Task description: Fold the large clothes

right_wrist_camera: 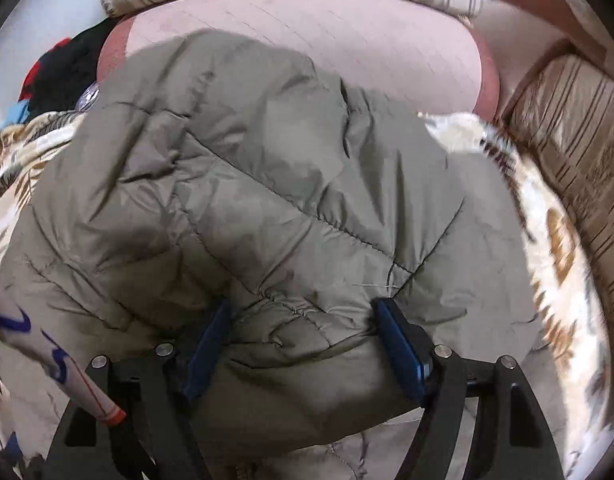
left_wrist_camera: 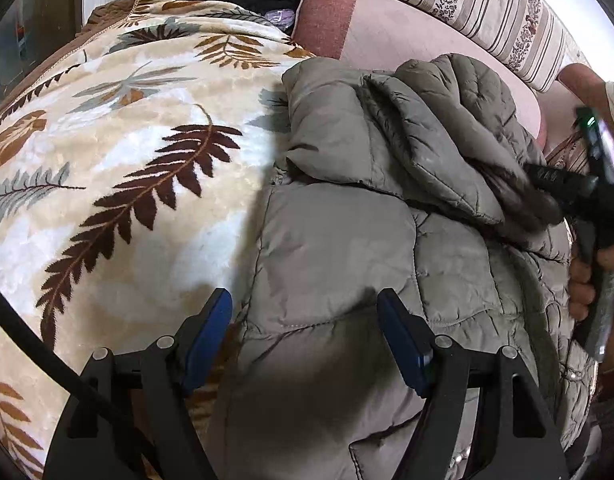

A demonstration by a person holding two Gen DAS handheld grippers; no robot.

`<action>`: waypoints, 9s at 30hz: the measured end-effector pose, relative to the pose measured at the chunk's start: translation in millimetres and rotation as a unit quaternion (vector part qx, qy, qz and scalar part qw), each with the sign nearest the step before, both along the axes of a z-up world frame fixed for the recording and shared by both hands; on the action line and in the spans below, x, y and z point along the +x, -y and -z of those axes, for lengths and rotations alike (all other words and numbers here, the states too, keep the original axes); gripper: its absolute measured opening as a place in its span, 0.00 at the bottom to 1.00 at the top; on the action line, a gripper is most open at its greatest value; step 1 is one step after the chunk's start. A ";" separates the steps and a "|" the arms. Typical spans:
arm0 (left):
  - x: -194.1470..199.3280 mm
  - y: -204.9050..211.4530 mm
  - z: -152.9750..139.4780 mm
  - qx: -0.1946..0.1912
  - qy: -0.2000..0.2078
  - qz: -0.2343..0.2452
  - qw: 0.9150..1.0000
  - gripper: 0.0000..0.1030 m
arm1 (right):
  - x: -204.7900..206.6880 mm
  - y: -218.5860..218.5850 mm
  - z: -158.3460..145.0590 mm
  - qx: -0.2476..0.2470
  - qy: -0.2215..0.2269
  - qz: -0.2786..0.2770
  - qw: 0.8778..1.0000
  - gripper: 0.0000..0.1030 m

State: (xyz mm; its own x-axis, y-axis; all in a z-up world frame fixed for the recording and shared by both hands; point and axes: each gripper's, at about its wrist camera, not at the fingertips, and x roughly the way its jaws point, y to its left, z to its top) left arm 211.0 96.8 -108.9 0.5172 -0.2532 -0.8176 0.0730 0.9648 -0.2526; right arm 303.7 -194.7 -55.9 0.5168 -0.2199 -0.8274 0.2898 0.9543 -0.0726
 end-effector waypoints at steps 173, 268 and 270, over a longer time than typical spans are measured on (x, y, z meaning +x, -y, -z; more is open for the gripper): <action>-137.1 -55.2 24.9 -0.315 -0.137 0.030 0.939 0.76 | -282.9 229.5 65.6 0.398 -0.018 -0.019 0.917 0.93; 168.4 60.8 -121.8 -0.013 -0.049 -0.042 0.998 0.21 | -16.0 188.9 -76.2 0.248 0.090 -0.033 0.964 0.25; 188.3 63.1 -104.8 -0.012 -0.065 -0.050 0.997 0.22 | 2.3 190.1 -61.7 0.242 0.077 -0.025 0.967 0.25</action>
